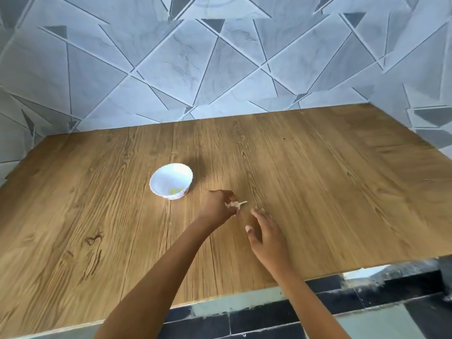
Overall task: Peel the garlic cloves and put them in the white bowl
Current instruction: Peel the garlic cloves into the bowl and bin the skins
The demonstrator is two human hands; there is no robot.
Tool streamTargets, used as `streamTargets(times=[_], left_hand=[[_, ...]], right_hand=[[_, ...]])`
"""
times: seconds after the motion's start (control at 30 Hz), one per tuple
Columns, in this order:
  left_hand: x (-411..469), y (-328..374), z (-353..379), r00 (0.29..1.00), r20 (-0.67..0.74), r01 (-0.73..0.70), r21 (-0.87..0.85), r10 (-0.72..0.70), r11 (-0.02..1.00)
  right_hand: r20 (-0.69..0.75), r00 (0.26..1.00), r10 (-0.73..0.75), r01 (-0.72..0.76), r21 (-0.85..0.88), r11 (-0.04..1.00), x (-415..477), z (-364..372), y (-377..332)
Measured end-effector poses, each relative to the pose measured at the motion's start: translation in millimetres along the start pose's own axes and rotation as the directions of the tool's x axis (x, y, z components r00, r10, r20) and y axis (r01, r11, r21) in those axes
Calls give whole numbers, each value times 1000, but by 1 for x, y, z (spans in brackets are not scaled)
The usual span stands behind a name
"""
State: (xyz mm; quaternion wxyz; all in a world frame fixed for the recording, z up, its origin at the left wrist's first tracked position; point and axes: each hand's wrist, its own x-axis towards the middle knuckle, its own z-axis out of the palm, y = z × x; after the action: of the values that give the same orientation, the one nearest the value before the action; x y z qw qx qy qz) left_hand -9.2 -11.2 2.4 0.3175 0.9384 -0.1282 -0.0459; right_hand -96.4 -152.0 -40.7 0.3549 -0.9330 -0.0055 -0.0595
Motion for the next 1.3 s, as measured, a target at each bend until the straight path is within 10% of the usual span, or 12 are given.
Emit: streamTargets(times=[0.1,0.2,0.33,0.6,0.8,0.97,1.1,1.3], left_hand=[[-11,-2,-2,998,-33,43,-264,-53,964],[-29,1,-6,997,-71,2,-481,-41,877],[-41,1,-12,992,-87,32,-500,-87,865],[-51,-5,-17,979,-183,31,-288,-87,957],[-56,-11,-18,958,-115,135,-624,-262,770],[-65,-28,-29,919,-125,215,-634,-373,742],[-77,-34,-31,916,-120,241,-599,-384,763],[-96,-47,-36,897,-105,286,-603,-430,745]], right_hand=[[-56,992,111,-80,395,915,5,-4,-8],[189,956,223,-281,806,520,19,-8,-25],[252,941,228,-321,879,353,32,-6,-35],[249,933,261,-342,841,419,37,7,-38],[236,938,255,-336,807,487,42,2,-38],[-28,999,-31,39,360,932,58,6,-30],[-16,969,-245,245,44,968,76,33,-23],[-56,955,-293,296,59,953,69,36,-19]])
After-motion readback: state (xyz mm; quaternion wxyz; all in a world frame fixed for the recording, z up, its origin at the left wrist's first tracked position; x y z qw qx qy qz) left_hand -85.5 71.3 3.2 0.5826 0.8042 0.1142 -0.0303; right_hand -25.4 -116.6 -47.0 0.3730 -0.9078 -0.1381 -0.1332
